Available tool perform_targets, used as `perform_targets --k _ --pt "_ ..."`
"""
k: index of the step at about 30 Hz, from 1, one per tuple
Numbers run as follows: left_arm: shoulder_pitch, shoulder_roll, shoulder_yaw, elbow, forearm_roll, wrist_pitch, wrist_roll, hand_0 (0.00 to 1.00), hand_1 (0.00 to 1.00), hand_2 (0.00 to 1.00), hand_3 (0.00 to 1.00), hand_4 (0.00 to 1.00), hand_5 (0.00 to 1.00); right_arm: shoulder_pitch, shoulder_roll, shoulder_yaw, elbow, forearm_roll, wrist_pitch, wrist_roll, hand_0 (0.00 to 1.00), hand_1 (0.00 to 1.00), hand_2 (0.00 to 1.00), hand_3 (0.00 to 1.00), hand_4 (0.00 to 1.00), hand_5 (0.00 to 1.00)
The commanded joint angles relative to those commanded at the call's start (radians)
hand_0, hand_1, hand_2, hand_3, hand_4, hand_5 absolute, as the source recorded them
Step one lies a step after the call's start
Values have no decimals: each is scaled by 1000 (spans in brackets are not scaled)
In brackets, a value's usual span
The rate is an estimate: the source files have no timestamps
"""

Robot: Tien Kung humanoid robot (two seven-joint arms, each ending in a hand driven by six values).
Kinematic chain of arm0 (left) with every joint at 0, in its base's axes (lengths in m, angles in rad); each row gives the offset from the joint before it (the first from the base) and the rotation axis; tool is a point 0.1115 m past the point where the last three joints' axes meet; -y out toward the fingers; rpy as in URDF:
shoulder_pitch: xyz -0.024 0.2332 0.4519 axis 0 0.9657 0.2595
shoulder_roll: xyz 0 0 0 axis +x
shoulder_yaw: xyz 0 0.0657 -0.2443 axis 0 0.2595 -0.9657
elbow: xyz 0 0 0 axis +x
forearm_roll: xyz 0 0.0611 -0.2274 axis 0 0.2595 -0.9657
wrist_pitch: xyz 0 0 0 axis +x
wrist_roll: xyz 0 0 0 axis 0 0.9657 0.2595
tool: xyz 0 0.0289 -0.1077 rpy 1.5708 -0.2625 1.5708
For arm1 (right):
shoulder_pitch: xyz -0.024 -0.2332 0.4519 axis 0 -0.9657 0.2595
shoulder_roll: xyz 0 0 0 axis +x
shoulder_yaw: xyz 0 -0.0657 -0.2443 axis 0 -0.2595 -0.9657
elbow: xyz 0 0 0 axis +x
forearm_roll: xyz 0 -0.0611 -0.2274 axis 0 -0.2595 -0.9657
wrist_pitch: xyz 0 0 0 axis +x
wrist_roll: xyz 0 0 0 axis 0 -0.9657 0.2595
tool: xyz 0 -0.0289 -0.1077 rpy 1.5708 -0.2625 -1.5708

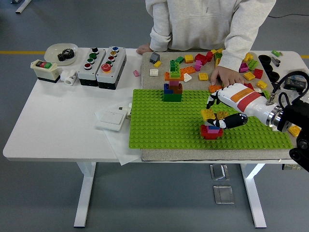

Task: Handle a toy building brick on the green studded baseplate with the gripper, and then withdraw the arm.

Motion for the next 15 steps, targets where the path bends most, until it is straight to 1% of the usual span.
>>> perform_targets --k 15 --pt "4 0 4 0 0 -1 1 794 712 639 561 586 613 -3 4 -3 -12 -2 10 -8 507 560 603 535 717 313"
